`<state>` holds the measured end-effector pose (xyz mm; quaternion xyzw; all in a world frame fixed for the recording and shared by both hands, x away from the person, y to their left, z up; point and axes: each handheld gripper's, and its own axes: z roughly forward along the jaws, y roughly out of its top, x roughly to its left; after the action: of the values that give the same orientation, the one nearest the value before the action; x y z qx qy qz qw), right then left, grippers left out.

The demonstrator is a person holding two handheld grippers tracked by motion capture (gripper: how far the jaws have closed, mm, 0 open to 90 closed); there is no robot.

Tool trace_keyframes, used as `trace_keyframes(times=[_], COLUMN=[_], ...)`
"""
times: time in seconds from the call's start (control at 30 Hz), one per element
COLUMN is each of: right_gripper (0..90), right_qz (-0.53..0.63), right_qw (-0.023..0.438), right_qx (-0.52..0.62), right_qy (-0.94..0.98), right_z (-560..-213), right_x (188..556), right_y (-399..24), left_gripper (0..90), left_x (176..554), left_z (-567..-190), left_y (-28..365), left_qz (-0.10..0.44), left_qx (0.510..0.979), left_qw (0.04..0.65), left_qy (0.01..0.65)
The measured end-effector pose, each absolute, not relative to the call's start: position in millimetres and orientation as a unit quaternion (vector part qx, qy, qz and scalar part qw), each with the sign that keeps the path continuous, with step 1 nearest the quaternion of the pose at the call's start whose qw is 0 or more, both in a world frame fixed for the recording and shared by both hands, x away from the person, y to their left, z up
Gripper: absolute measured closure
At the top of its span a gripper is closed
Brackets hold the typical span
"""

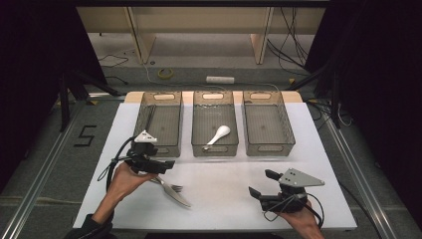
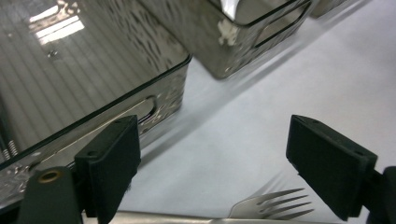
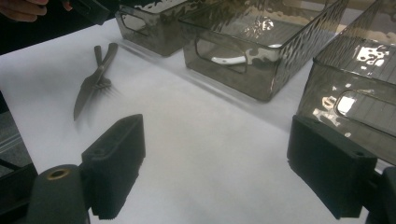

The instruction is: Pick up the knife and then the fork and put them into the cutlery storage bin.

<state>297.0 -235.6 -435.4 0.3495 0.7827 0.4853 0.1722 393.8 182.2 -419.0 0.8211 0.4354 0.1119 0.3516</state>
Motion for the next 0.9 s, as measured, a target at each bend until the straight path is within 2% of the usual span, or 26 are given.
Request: trace_keyframes(times=[0.1,0.2,0.47,0.6,0.77,0.9], right_gripper=[20.1,20.1,20.1,20.1,20.2,20.1], right_qz=[0.485,0.485,0.485,0.483,0.483,0.479], right_qw=[0.173,0.171,0.171,0.174,0.173,0.172], right_qx=[0.349,0.351,0.345,0.342,0.339,0.337], right_qy=[0.783,0.783,0.785,0.787,0.789,0.792], right_z=[-435.6,-435.9,-435.1,-434.4,-434.3,-435.1], right_x=[297.5,298.4,297.7,296.4,296.6,296.8], right_y=[-236.9,-237.3,-235.5,-234.0,-232.0,-229.5], left_gripper=[21.3,29.2,66.1,79.5,88.7,88.9], left_x=[397.0,398.9,403.2,406.4,413.7,421.0], left_z=[-422.2,-425.5,-437.0,-443.7,-453.5,-465.4], left_y=[182.7,184.2,194.1,199.1,201.7,206.5], left_qz=[0.109,0.109,0.113,0.105,0.112,0.102], left_qx=[0.824,0.827,0.835,0.838,0.845,0.849], left_qw=[0.338,0.326,0.294,0.283,0.26,0.238], left_qy=[0.441,0.445,0.451,0.454,0.455,0.461])
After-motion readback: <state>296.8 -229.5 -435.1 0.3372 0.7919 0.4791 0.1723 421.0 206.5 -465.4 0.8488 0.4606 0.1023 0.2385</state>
